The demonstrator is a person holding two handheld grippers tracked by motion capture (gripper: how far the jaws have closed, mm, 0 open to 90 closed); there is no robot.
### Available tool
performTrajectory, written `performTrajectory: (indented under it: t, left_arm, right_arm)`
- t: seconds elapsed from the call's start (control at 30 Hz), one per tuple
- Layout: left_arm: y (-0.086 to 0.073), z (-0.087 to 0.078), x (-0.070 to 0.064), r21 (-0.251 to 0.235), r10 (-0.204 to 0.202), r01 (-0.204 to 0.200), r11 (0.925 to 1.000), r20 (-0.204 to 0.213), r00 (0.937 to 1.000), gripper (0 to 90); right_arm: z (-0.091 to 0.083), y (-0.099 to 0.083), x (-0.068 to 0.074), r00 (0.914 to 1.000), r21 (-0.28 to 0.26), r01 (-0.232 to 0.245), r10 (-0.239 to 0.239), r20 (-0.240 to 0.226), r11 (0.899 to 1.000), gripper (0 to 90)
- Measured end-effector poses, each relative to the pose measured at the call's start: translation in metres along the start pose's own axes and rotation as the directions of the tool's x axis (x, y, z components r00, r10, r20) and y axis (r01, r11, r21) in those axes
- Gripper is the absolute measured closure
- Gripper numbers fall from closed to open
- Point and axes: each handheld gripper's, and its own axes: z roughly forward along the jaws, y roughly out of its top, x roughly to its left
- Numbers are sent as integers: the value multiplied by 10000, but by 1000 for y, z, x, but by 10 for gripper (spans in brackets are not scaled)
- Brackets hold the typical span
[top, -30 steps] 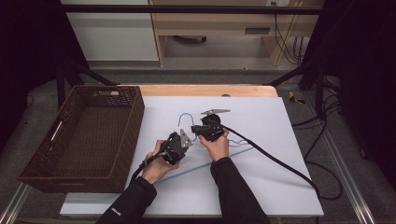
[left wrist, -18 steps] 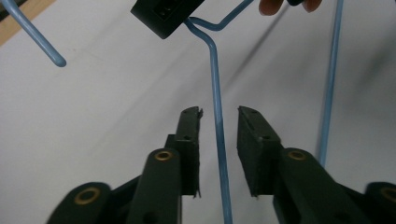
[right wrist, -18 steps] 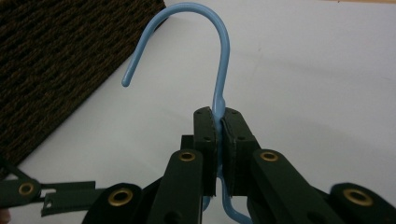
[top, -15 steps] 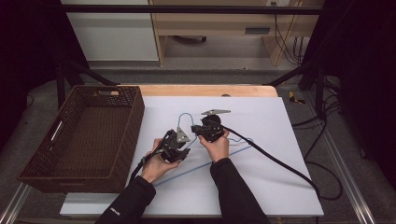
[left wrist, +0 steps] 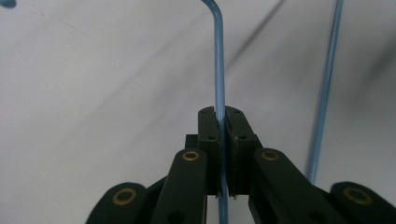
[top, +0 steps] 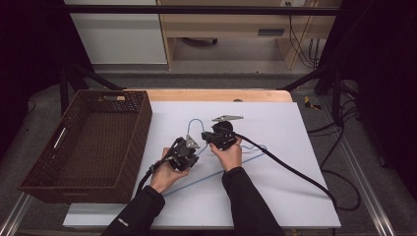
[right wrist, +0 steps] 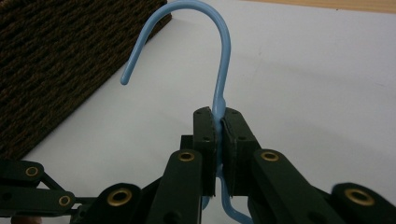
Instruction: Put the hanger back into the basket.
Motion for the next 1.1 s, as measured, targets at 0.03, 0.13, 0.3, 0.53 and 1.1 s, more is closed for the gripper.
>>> performTrajectory:
  t: [0.03,0.13,0.3,0.53,1.1]
  left_arm:
    - [0,0,-1,-86,-51,51,9999,23,10000,869]
    - [0,-5,-2,-309,-184,183,9994,-48,9998,872]
    - [2,-16,-2,-706,-191,185,9973,-78,9998,873]
    - [5,-32,-4,-1150,-131,116,9933,-126,9998,874]
    - [22,-86,-9,-2153,-183,54,9765,-582,9981,874]
  right_arm:
    - [-1,0,0,9999,-31,86,-86,52,10000,851]
    - [-8,0,3,9993,-171,362,-360,121,9992,801]
    - [-36,-2,5,9968,-636,796,-802,-67,9948,589]
    - [-92,-7,1,9858,-1587,1656,-1678,-8,9733,359]
    - [-177,-64,-41,9782,-1814,2026,-1902,834,9623,98]
